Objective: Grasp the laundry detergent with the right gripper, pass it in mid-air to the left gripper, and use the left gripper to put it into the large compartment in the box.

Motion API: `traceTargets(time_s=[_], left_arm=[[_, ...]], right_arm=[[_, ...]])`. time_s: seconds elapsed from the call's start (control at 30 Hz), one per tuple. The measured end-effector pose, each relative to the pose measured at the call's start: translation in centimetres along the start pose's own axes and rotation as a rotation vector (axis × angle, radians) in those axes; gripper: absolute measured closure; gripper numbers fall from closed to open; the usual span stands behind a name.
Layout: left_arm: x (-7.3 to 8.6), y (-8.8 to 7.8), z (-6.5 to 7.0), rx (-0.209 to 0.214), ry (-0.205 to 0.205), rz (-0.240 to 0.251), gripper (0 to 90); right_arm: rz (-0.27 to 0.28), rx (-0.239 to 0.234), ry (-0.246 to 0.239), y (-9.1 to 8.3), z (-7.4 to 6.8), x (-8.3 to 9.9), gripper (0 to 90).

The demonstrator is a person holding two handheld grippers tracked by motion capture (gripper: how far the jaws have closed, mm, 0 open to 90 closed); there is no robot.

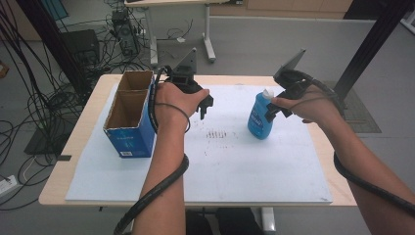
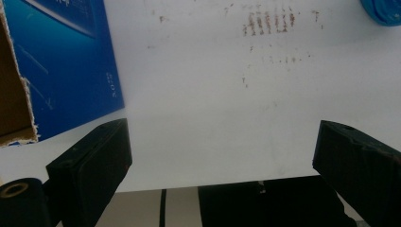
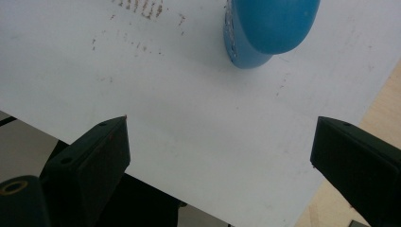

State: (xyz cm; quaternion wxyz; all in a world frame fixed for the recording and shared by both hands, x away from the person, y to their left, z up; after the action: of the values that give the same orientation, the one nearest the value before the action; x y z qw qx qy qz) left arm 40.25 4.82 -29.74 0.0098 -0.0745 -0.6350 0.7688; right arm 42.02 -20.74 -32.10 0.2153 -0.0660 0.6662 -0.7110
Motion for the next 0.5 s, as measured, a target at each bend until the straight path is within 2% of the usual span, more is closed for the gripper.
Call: traceTargets(time_s=[0.5], left_arm=[[-0.2,0.1,0.3,-0.004,0.010,-0.003,5.7]], right_arm=[[0.011,0.002,-0.009,-0.1,1.1,0.3,4.4]])
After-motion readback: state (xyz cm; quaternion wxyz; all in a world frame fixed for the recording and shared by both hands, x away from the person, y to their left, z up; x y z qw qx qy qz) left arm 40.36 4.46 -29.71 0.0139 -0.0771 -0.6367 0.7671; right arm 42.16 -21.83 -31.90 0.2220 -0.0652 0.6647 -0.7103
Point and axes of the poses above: each handheld gripper's, and its own axes: y roughly forward along the jaws, x roughly out of its underside, z roughly to its right, the point moved 10 cm from there along y, roughly forward along the jaws, and after that the axes turned 11 degrees about x, right-handed, at the moved point
